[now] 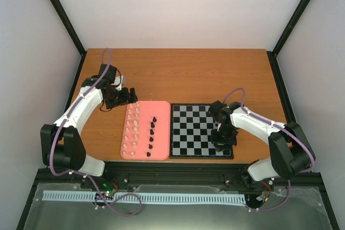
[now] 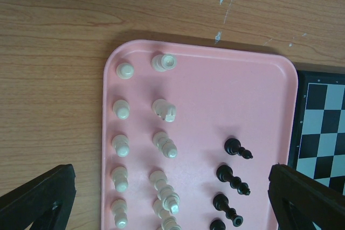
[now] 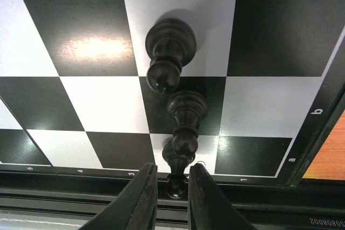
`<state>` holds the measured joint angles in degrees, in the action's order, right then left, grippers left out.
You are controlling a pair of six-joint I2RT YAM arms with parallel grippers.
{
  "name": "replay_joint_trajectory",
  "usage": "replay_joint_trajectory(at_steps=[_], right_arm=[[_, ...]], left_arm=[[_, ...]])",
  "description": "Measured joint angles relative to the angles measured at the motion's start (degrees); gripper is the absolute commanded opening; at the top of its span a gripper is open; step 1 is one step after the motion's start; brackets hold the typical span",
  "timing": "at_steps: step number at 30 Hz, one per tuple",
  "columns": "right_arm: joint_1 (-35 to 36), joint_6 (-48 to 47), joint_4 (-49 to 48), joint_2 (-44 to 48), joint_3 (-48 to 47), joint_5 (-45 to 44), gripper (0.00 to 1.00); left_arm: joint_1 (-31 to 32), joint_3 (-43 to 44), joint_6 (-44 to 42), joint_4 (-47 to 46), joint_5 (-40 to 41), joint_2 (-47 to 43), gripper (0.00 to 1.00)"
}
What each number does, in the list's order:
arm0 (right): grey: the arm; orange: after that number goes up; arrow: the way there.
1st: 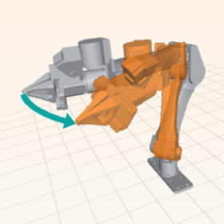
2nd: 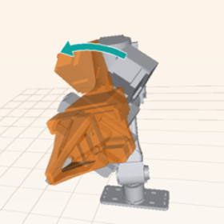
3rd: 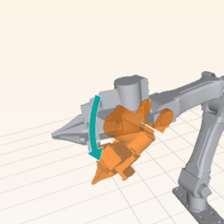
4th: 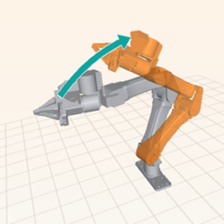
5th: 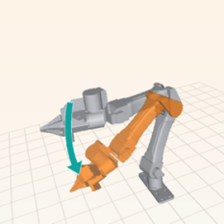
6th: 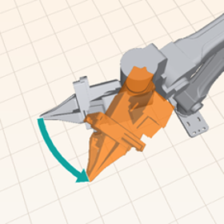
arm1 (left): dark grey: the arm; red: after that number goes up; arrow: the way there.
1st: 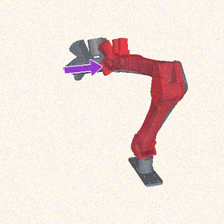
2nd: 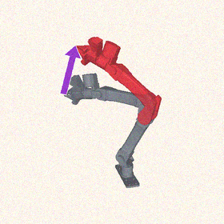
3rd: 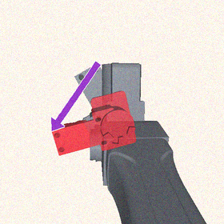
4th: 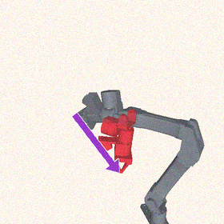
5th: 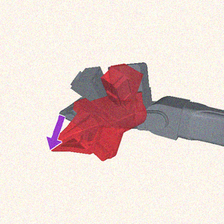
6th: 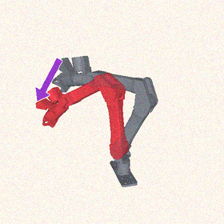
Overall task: Set up the chess pieces on the board
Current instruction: Place the chess piece on the chessboard.
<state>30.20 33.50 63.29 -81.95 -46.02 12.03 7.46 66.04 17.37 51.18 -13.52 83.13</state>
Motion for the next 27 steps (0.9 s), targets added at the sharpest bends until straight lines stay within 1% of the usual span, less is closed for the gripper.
replay_joint_trajectory(at_steps=[7,27], right_arm=[[-0.02,0.22,0.09,0.42,0.24,0.07,0.1],[-0.07,0.63,0.2,2.19,1.31,0.46,0.09]], left_arm=[[0.0,0.0,0.0,0.0,0.0,0.02,1.0],[0.0,0.0,0.0,0.0,0.02,0.02,1.0]])
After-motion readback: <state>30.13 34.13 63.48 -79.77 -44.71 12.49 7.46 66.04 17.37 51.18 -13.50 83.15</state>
